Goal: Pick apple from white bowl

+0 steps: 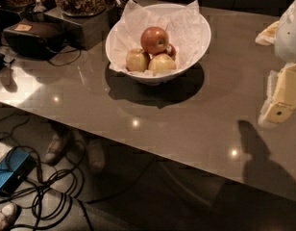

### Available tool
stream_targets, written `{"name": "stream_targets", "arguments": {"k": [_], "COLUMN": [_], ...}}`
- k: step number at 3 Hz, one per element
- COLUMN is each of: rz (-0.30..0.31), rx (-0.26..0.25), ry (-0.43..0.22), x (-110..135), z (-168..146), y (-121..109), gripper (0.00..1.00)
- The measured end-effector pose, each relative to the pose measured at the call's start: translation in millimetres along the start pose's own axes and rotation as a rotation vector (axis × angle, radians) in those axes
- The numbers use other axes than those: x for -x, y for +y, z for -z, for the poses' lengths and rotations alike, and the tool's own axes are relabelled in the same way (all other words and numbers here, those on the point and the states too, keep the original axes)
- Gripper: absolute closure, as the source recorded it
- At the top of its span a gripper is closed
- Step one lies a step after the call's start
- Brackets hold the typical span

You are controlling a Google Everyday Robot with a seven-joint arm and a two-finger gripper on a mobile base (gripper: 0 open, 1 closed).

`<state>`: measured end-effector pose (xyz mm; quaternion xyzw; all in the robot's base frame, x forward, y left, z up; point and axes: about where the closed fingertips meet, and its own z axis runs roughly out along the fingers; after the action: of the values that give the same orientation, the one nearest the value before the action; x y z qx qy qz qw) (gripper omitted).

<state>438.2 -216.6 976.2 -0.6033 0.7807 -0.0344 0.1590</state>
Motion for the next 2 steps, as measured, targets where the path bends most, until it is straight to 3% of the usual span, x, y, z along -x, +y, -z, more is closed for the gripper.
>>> {"name": "stream_targets", "arguments": {"k": [1,2], "rz": [0.0,-0.053], "rx": [-0.002,0.047], "ry": [-0.001,-0.019], "x": [0.6,16.4], "z": [0.4,0.6], "y": [-0.4,-15.9], "gripper": [0.0,0.0]}}
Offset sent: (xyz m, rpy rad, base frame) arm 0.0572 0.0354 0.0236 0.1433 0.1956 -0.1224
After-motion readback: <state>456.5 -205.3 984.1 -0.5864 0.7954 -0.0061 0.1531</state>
